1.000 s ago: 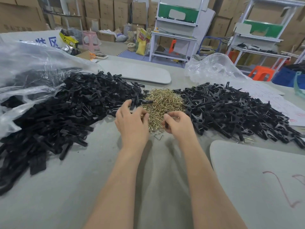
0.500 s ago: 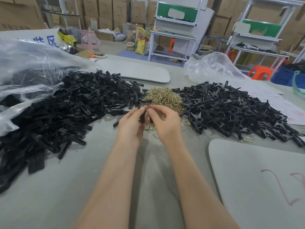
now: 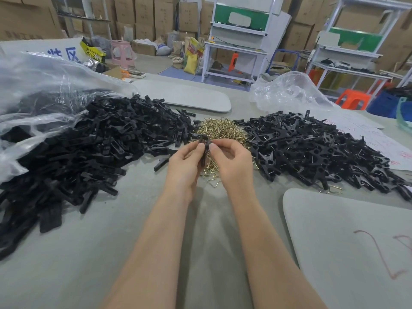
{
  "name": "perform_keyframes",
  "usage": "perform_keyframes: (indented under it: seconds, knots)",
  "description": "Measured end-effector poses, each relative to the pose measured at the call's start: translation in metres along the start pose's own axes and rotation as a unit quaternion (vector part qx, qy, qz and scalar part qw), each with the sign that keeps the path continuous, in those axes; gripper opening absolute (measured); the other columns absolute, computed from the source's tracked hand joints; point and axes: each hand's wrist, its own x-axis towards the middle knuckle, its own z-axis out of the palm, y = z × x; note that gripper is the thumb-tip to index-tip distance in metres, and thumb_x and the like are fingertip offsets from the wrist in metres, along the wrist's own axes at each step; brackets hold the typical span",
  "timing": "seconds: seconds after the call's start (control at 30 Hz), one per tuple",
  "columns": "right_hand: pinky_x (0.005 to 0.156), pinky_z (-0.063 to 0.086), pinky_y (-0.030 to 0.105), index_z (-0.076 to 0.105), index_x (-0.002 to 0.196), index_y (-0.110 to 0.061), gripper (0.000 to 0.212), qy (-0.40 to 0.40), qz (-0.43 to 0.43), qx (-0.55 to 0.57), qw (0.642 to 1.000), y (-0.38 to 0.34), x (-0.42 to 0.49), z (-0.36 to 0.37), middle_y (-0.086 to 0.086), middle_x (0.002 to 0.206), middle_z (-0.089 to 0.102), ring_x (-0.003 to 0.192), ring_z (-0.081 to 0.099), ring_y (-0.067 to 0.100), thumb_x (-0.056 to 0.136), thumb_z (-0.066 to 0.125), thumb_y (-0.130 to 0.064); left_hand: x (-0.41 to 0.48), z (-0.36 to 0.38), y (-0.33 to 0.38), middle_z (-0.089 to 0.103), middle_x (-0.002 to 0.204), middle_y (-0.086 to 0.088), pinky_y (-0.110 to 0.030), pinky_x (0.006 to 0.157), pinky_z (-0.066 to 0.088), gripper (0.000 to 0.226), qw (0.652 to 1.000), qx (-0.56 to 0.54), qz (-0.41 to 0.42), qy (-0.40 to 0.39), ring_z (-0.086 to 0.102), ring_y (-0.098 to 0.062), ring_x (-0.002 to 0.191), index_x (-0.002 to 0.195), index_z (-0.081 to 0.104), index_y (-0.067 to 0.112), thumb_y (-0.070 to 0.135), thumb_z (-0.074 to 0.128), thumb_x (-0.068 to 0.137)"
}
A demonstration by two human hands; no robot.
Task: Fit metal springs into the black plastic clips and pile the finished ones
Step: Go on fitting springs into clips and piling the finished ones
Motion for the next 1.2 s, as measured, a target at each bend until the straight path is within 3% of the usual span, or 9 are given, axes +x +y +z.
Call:
perform_keyframes:
  seconds: [0.13,0.3,0.4,0.47,0.53,0.73,1.03,1.13,1.2]
  knots:
    - [0.084,0.054,0.033,0.062,0.082,-0.015,0.017,-0.017,0.045,0.026,0.999,-0.002,0.002,-0.002,0.009,0.086,0.067,0.083,0.065,0.016,0.087,0.062,0.001,-0.001,-0.001,0.002,0.071,0.083,0.001,-0.014,0.068,0.053,0.022,0.999,0.026,0.009,-0.027,0.067,-0.004,0.07,0.109,0.062,0.006,-0.004,0.049,0.094]
    - [0.072,0.05,0.028,0.064,0.08,-0.019,0.012,-0.018,0.042,0.009,0.999,-0.003,0.003,-0.005,0.003,0.077,0.067,0.071,0.061,0.012,0.089,0.064,-0.011,-0.001,-0.001,0.001,0.07,0.087,-0.001,-0.013,0.069,0.051,0.028,0.997,0.05,0.027,-0.051,0.066,-0.004,0.074,0.113,0.062,0.005,-0.009,0.048,0.092]
    - [0.082,0.054,0.041,0.061,0.08,-0.019,0.013,-0.014,0.036,-0.015,0.999,-0.001,0.003,-0.007,0.01,0.083,0.067,0.078,0.063,0.021,0.087,0.066,-0.009,0.0,-0.001,-0.001,0.068,0.091,-0.002,-0.015,0.071,0.05,0.03,0.994,0.085,0.041,-0.051,0.062,-0.006,0.079,0.114,0.063,0.008,-0.007,0.052,0.091]
    - [0.087,0.053,0.043,0.06,0.082,-0.02,0.014,-0.004,0.031,-0.024,0.999,-0.001,0.004,-0.009,0.01,0.086,0.067,0.08,0.063,0.021,0.087,0.064,-0.007,0.0,-0.001,-0.001,0.069,0.083,0.004,-0.013,0.067,0.049,0.028,0.993,0.092,0.046,-0.051,0.062,-0.002,0.073,0.105,0.065,0.014,-0.007,0.052,0.091]
    - [0.09,0.053,0.042,0.061,0.087,-0.019,0.013,-0.003,0.033,-0.021,0.999,-0.001,0.005,-0.011,0.009,0.091,0.068,0.087,0.065,0.021,0.089,0.062,-0.006,0.0,-0.001,0.0,0.071,0.075,0.01,-0.011,0.065,0.049,0.028,0.994,0.091,0.047,-0.048,0.064,0.001,0.07,0.096,0.064,0.017,-0.007,0.052,0.091]
    - [0.092,0.053,0.04,0.065,0.096,-0.014,0.016,-0.027,0.025,-0.029,0.999,-0.002,0.004,-0.01,0.009,0.096,0.07,0.093,0.068,0.019,0.09,0.059,-0.001,0.001,-0.002,-0.001,0.066,0.096,0.0,-0.021,0.083,0.048,0.025,0.989,0.13,0.053,-0.052,0.06,-0.009,0.092,0.1,0.064,0.019,-0.003,0.057,0.09]
    - [0.09,0.054,0.037,0.069,0.099,-0.008,0.015,-0.027,0.011,-0.056,0.998,0.0,0.004,-0.012,0.009,0.095,0.071,0.092,0.068,0.019,0.089,0.06,-0.001,0.001,-0.006,0.0,0.07,0.083,0.003,-0.023,0.077,0.051,0.021,0.987,0.146,0.054,-0.049,0.064,-0.009,0.081,0.095,0.067,0.018,0.0,0.064,0.086]
    - [0.087,0.055,0.034,0.069,0.093,-0.012,0.015,-0.038,0.048,-0.017,0.998,-0.001,0.005,-0.015,0.012,0.095,0.071,0.088,0.068,0.021,0.09,0.059,-0.001,0.0,-0.005,0.002,0.072,0.077,0.005,-0.018,0.073,0.054,0.019,0.99,0.124,0.055,-0.048,0.065,-0.008,0.075,0.087,0.068,0.019,0.001,0.063,0.088]
    - [0.082,0.056,0.026,0.069,0.088,-0.012,0.02,-0.057,0.099,0.056,0.992,-0.004,0.006,-0.017,0.012,0.093,0.069,0.082,0.067,0.016,0.091,0.056,0.003,-0.001,-0.005,0.003,0.072,0.084,0.0,-0.016,0.071,0.054,0.014,0.988,0.134,0.057,-0.044,0.066,-0.006,0.075,0.094,0.068,0.015,0.004,0.062,0.089]
